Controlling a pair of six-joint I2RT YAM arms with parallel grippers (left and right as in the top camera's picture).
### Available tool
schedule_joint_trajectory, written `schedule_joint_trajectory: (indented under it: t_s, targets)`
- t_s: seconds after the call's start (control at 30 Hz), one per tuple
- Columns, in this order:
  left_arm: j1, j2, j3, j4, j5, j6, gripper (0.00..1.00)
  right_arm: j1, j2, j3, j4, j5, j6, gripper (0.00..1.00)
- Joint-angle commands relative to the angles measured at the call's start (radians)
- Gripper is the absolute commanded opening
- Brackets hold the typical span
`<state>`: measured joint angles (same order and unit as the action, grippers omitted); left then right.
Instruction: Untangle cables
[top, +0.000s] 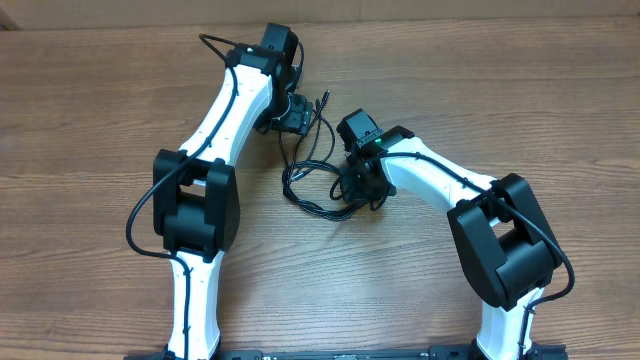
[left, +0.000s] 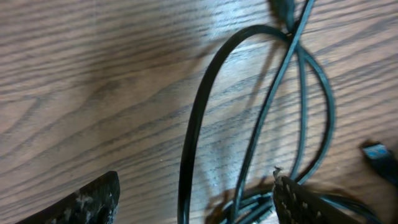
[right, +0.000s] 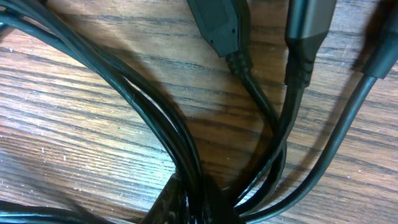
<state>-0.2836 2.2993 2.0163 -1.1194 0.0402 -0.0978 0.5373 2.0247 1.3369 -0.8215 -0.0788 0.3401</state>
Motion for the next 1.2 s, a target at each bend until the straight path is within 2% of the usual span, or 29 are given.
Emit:
schedule_joint_trajectory:
  t_s: [0.0,0.5,0.57,0.63,0.73,0.8,0.9,1.17]
  targets:
    - [-0.011,0.038,0.000,-0.003,-0.021,-0.014,0.79,-0.003,0.075,-0.040,-0.018,0.020,0.000,0.10]
    - [-0.052,0.139,-0.001,-0.001,-0.028,-0.014,0.77,-0.003,0.075,-0.040,-0.018,0.021,0.000,0.10]
    - [-0.051,0.158,-0.001,0.002,-0.080,-0.023,0.72,-0.003,0.075,-0.040,-0.018,0.021,0.000,0.10]
    - [-0.048,0.165,0.000,0.000,-0.219,-0.079,0.65,-0.003,0.075,-0.040,-0.018,0.021,0.000,0.09]
    - [-0.033,0.157,0.008,-0.016,-0.415,-0.131,0.45,-0.003,0.075,-0.040,-0.021,0.021,0.000,0.07]
    - [-0.019,0.153,0.029,-0.038,-0.502,-0.147,0.36,-0.003,0.075,-0.040,-0.026,0.021,0.001,0.05]
    - [0.009,0.153,0.070,-0.065,-0.576,-0.166,0.34,-0.003,0.075,-0.041,-0.039,0.021,0.018,0.04]
    - [0.137,0.153,0.161,-0.082,-0.575,-0.202,0.40,-0.003,0.075,-0.049,-0.047,0.026,0.054,0.04]
